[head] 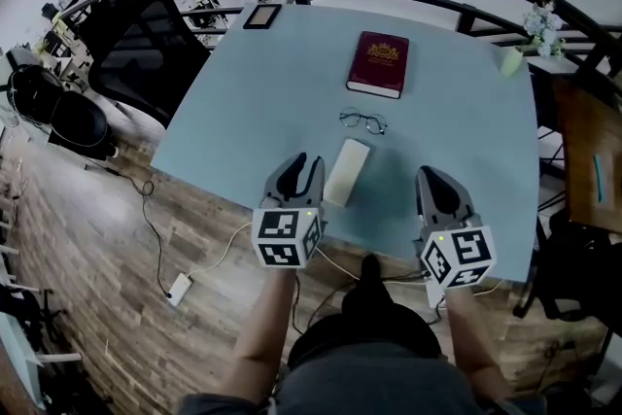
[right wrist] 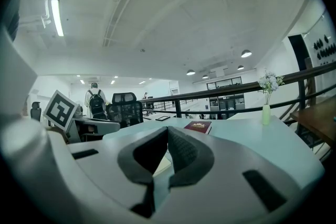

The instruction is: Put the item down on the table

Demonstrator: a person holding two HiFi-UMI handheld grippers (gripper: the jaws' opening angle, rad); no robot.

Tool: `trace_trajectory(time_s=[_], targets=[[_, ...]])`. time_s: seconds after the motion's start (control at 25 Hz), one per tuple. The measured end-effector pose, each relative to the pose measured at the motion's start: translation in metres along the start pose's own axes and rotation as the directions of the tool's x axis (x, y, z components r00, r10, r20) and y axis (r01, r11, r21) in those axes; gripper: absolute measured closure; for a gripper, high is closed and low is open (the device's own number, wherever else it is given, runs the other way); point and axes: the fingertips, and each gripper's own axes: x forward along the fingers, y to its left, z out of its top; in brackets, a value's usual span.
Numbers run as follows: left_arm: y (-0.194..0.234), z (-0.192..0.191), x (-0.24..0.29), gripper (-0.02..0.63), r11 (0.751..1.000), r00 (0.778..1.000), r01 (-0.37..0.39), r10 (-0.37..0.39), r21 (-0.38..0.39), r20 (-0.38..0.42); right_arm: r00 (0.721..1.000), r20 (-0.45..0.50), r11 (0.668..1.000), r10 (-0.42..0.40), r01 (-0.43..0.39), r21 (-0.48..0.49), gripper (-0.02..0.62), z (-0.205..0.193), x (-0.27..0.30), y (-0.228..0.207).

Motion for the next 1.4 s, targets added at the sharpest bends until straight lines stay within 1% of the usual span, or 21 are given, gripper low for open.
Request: trace_trajectory(time_s=[0.08, 0.24, 0.48, 0.84, 1.4], targets=[[0.002, 0.005, -0.008, 0.511, 1.0, 1.0, -0.003, 0.003, -0.001, 0.016, 1.0, 0.002, 1.0, 0.003, -0.003, -0.003, 0.592, 0.002, 0.0, 0.001], [0.006, 0.012, -0.024, 0.546, 0.999, 0.999, -0.029, 0.028, 0.022, 0.047, 1.0, 0.008, 1.0, 0.012, -0.012, -0.01, 0.592, 0.005, -0.001, 0.006], [0.012, 0.024, -0.046, 0.595, 0.999, 0.994, -0.053, 0.051, 0.011, 0.1, 0.999, 0.028, 0.999, 0.028, -0.027, -0.017, 0.592, 0.01, -0.003, 0.013], [0.015, 0.037, -0.068, 0.6, 0.997, 0.988, -0.072, 0.071, 0.001, 0.138, 0.998, 0.047, 0.998, 0.042, -0.04, -0.044, 0.592, 0.017, -0.01, 0.023], [0.012, 0.045, -0.078, 0.6, 0.997, 0.982, -0.079, 0.081, -0.016, 0.172, 0.997, 0.057, 0.997, 0.045, -0.042, -0.064, 0.592, 0.02, -0.016, 0.023]])
